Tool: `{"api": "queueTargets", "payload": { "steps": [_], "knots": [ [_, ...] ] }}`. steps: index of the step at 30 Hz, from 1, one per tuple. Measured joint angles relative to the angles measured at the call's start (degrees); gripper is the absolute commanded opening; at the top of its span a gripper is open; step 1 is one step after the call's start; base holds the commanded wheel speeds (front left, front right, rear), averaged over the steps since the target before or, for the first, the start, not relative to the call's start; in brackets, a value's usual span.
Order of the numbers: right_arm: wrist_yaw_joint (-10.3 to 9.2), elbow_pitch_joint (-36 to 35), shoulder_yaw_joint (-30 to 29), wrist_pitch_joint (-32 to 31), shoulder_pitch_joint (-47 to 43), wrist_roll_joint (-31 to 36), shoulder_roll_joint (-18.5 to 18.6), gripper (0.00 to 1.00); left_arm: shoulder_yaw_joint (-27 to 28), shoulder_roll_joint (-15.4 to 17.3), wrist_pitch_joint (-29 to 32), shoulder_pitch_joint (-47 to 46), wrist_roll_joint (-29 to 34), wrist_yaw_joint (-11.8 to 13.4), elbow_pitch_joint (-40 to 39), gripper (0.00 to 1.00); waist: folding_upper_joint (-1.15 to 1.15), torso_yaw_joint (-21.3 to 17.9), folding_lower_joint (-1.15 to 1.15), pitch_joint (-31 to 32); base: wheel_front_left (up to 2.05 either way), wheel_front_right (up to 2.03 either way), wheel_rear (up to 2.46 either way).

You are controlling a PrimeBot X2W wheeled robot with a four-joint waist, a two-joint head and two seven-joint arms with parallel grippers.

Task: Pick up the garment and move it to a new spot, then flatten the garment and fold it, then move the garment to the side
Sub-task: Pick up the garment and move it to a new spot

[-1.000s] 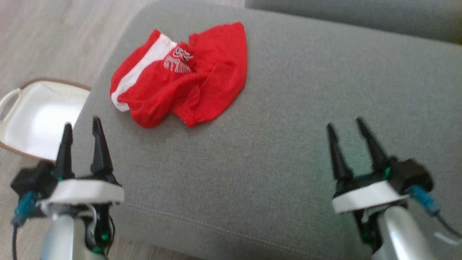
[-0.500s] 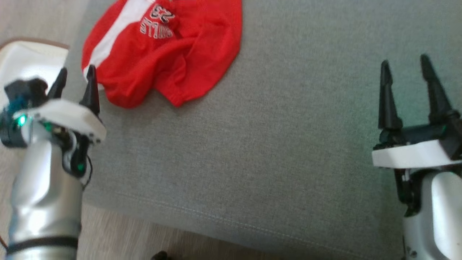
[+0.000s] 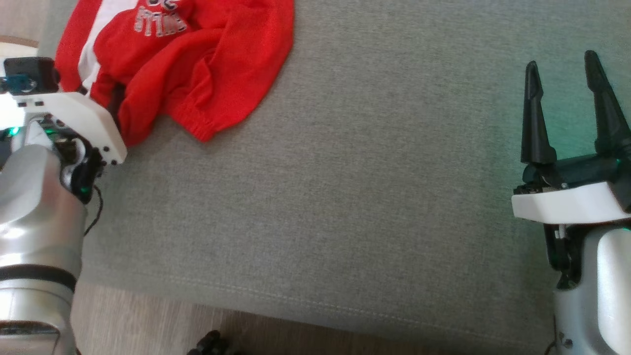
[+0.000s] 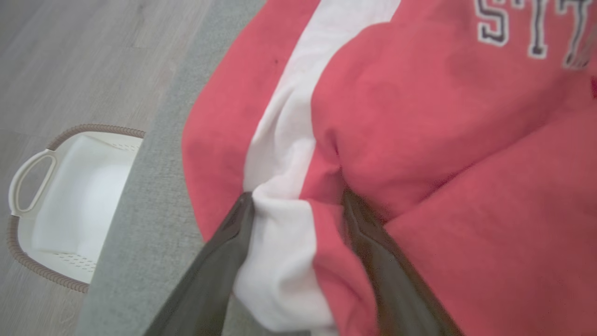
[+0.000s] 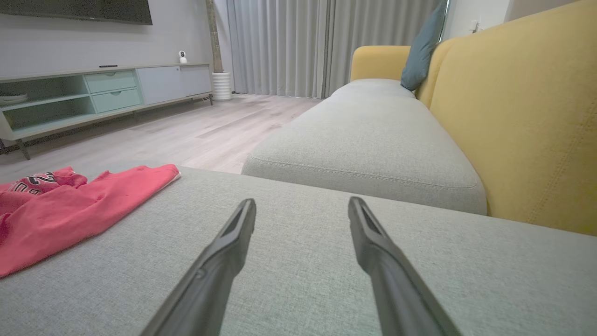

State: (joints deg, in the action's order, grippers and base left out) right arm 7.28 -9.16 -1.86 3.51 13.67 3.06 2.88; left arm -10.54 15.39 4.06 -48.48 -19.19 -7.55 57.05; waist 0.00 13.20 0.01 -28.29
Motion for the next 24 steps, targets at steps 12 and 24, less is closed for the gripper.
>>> {"api": "queueTargets", "payload": {
  "steps": [12, 24],
  "knots": [
    [0.00, 3.35, -0.21, 2.50, -0.01, -2.74, 0.00, 1.00, -2.05, 2.86, -13.28, -1.43, -1.96, 0.00, 3.05, 0.00, 0.00, -2.22, -0.01, 4.12, 0.00, 0.00, 0.00],
    [0.00, 10.13, -0.25, 7.66, -0.27, -8.65, -0.02, 1.00, -6.09, 2.76, -17.85, -1.50, 1.75, 0.16, -13.28, 0.00, 0.00, -6.23, -0.01, 12.92, 0.00, 0.00, 0.00]
  ]
}}
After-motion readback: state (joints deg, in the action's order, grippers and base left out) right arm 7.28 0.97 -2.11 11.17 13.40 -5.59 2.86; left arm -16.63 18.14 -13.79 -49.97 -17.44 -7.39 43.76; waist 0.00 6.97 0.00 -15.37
